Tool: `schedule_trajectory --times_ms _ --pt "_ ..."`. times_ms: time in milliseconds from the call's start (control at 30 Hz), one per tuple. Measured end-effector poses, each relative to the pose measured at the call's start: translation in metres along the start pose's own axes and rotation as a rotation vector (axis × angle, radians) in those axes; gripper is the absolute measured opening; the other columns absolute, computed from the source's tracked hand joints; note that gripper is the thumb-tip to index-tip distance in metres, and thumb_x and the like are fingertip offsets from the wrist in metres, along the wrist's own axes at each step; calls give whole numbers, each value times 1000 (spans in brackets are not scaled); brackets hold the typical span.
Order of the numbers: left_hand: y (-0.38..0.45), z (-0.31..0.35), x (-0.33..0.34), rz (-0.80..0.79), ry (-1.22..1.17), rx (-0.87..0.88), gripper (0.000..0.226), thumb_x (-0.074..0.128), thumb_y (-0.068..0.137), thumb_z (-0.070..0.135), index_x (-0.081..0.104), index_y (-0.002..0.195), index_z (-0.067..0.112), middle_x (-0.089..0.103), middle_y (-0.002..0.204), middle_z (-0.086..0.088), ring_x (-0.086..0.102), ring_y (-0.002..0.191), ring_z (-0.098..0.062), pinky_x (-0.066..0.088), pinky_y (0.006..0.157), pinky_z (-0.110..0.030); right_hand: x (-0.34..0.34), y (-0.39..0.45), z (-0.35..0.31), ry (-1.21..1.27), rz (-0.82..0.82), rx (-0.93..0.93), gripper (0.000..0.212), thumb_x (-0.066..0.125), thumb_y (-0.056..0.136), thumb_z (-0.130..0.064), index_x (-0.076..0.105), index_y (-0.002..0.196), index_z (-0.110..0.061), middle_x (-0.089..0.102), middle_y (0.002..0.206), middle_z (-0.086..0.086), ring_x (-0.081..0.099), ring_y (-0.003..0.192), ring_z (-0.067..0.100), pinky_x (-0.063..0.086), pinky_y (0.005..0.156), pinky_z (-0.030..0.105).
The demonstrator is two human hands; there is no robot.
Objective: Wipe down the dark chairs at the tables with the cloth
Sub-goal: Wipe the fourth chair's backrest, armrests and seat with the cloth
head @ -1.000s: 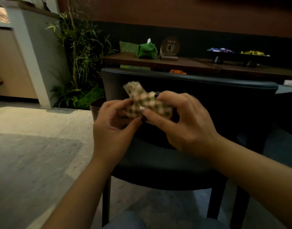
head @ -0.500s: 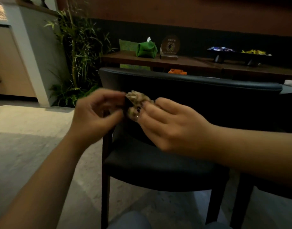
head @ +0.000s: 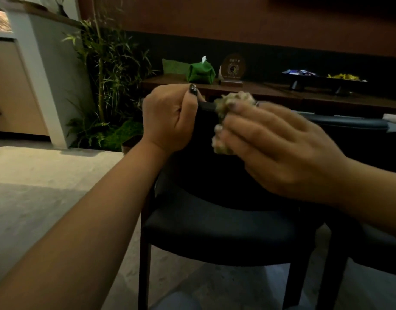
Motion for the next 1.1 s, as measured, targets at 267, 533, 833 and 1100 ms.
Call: schedule_trajectory --times_ms 267,533,833,1100 --pt "-3 2 3 33 -23 1 47 33 94 17 68 68 2 60 58 -11 57 54 -25 42 61 -32 49 -25 -45 -34 -64 -92 28 51 95 -9 67 118 -4 62 125 18 51 125 34 37 109 46" --pt "-4 1 5 53 -10 -32 47 33 94 16 67 66 0 59 57 -12 55 53 -26 43 63 -35 47 -26 -43 -98 -188 -191 32 44 96 -8 62 121 0 58 129 21 49 127 35 32 112 45" --pt "-4 7 3 57 -55 -33 49 32 96 13 71 70 -1 61 58 -16 58 55 -27 42 61 -32 64 -47 -73 -80 -308 -320 29 63 89 -20 69 114 -7 63 126 12 53 125 29 36 110 41" --pt "-4 7 3 40 -21 0 45 32 96 8 69 73 -1 53 58 -6 44 55 -7 35 58 -17 37 -48 -25 -54 228 154 30 61 93 -9 63 122 -4 55 133 13 47 130 28 20 116 43"
Point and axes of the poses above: each hand's wrist, its own y-axis towards the middle knuckle, its own x-axis out of the palm, z = x × y, the point moved 2 cm from there along y, towards the middle knuckle
